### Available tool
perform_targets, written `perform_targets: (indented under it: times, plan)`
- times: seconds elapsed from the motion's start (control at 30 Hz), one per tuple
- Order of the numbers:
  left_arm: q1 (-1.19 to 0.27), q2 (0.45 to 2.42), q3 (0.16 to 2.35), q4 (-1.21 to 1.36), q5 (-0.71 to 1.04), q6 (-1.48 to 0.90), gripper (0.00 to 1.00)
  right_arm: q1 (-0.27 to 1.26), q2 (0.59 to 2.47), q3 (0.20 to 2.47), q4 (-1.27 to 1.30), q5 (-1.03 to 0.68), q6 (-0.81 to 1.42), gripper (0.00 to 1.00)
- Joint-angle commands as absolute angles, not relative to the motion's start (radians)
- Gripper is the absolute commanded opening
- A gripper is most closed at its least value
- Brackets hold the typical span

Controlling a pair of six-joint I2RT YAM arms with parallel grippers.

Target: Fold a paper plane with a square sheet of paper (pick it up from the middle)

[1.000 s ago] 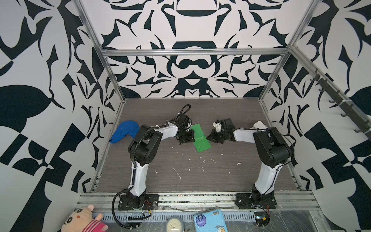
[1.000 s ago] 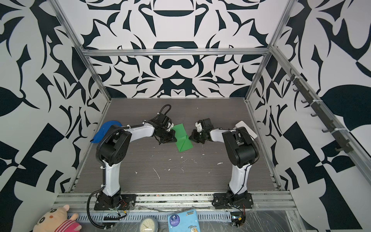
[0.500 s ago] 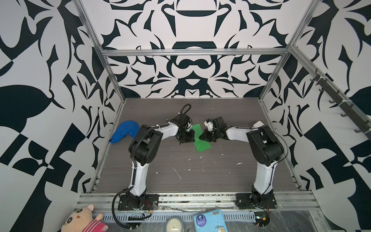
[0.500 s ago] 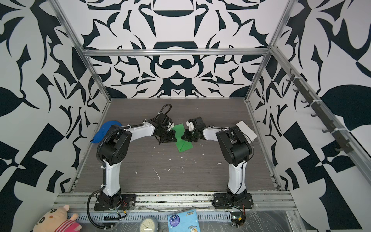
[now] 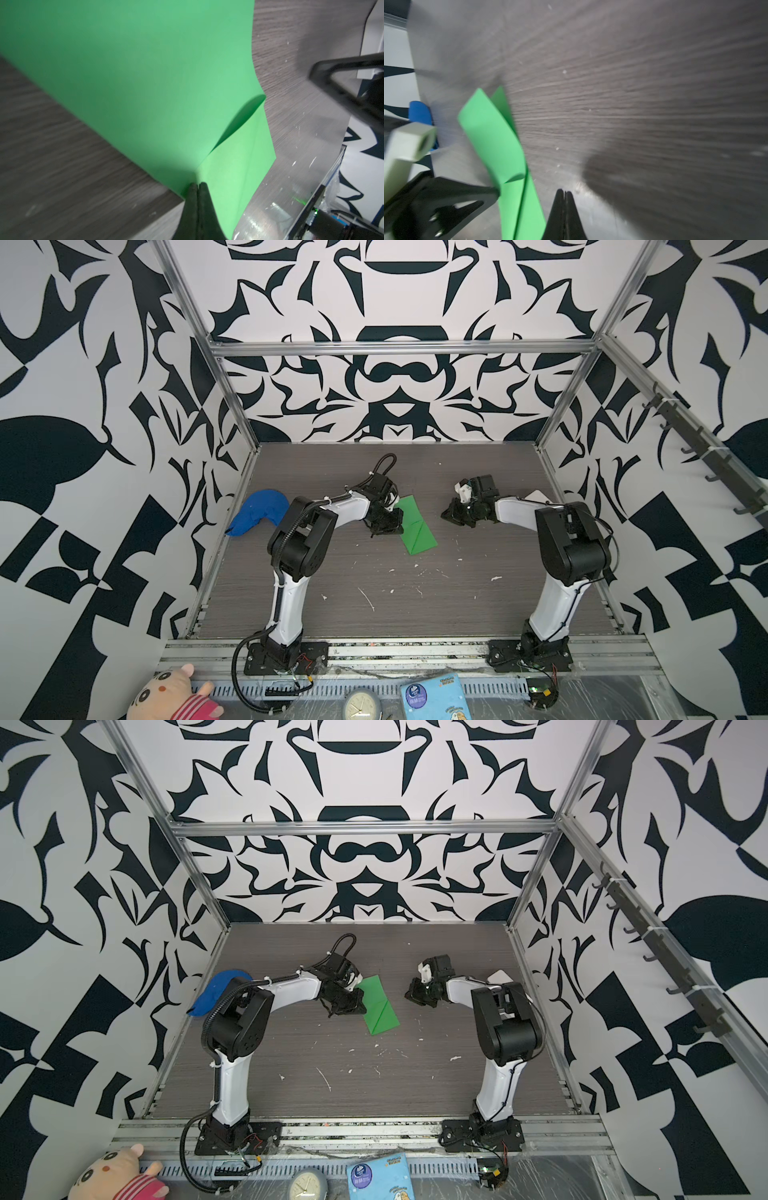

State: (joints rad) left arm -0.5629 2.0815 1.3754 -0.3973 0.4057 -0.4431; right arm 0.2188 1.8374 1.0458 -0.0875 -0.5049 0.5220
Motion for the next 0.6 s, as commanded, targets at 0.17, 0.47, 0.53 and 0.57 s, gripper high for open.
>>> perform_targets:
  times: [0.17,0.47,0.53,0.57]
  plan:
    - [-0.521,2.207,1.474,-0.585,0.341,-0.245,0.00,0.353,1.843,1.099,-0.051,-0.624,0.552,0.00]
    - [-0.510,2.226,1.555,-0.653,0.401,-0.153,0.00,0.382,1.968,1.160,-0.027,-0.667,0.565,0.00]
    - [-0.509,2.233,1.577,-0.676,0.403,-0.130,0.00,0.381,1.982,1.165,-0.022,-0.665,0.567,0.00]
    - [-0.510,2.235,1.585,-0.685,0.402,-0.117,0.00,0.380,1.990,1.166,-0.021,-0.663,0.566,0.00]
